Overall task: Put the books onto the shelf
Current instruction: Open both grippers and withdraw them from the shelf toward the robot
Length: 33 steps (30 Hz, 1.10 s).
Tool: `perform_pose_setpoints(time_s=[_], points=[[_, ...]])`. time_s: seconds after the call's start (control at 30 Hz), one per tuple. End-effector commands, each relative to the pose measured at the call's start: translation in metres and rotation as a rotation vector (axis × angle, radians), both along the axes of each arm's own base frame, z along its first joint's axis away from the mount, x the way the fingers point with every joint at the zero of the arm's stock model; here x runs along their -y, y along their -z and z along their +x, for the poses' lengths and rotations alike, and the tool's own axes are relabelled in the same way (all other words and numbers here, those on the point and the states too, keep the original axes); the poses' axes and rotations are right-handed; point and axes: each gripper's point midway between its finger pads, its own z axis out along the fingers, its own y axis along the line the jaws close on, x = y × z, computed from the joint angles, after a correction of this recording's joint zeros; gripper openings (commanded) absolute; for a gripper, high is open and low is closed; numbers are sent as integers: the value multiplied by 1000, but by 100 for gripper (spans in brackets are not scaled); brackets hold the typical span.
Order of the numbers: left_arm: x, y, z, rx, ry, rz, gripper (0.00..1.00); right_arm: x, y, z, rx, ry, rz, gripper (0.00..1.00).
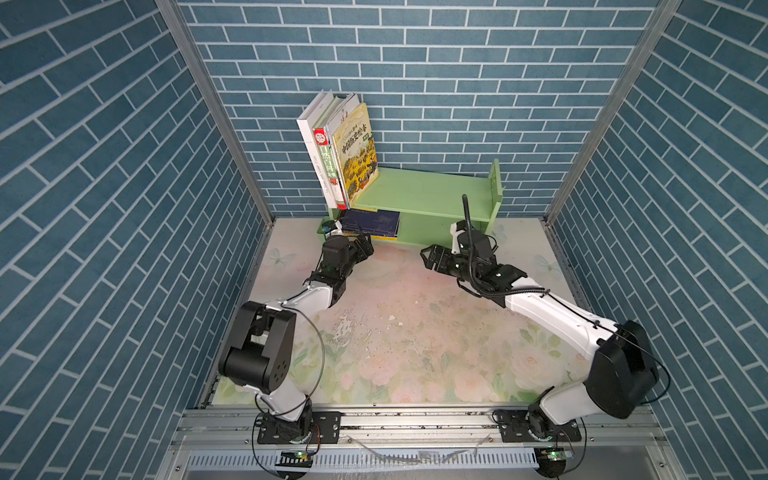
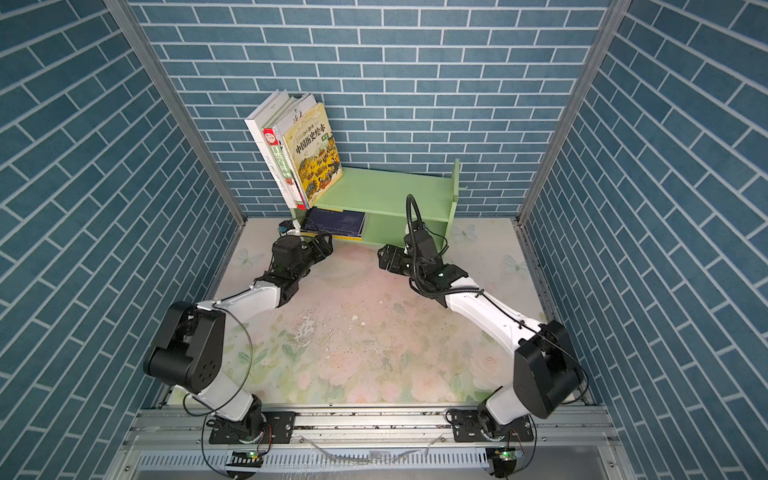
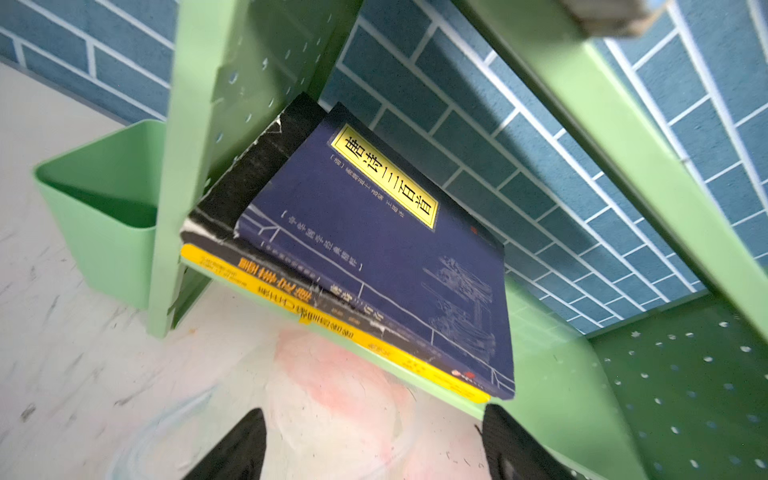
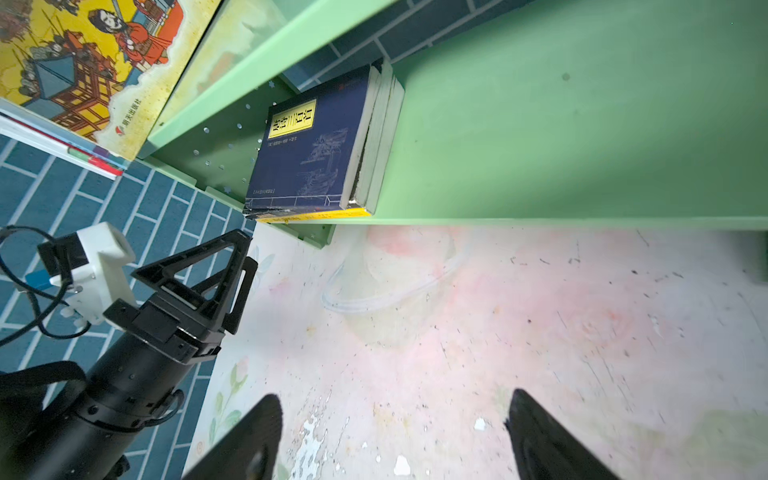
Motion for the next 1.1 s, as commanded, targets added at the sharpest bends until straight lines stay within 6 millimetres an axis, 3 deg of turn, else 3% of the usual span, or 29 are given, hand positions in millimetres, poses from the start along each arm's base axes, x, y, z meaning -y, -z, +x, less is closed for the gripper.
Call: perform_pose_setpoints(time_s=[0.0, 0.1, 0.17, 0.2, 0.37, 0.57, 0.77, 0.93, 1.07], points=[[15, 2, -30, -47, 54, 1, 87, 39, 4, -24, 9, 49, -105, 97], [10, 2, -60, -84, 62, 32, 88, 84, 15, -43, 26, 147, -234, 99], [-5, 1, -80, -103, 39, 79, 91, 118, 17, -56, 51, 226, -325, 99], [-11, -2, -89, -97, 35, 101, 99, 132, 18, -59, 62, 257, -360, 98], [-55, -17, -134, -67, -50, 245, 100, 197, 19, -69, 163, 455, -485, 98], [-113, -26, -169, -82, -256, 424, 100, 236, 31, -57, 160, 553, -570, 99], [-161, -6, -177, -100, -497, 584, 100, 275, 64, -37, 71, 629, -728, 99], [-170, 11, -165, -82, -514, 696, 100, 306, 83, -25, 17, 698, -787, 98], [-173, 24, -152, -98, -493, 788, 100, 322, 90, -13, 105, 728, -796, 98]])
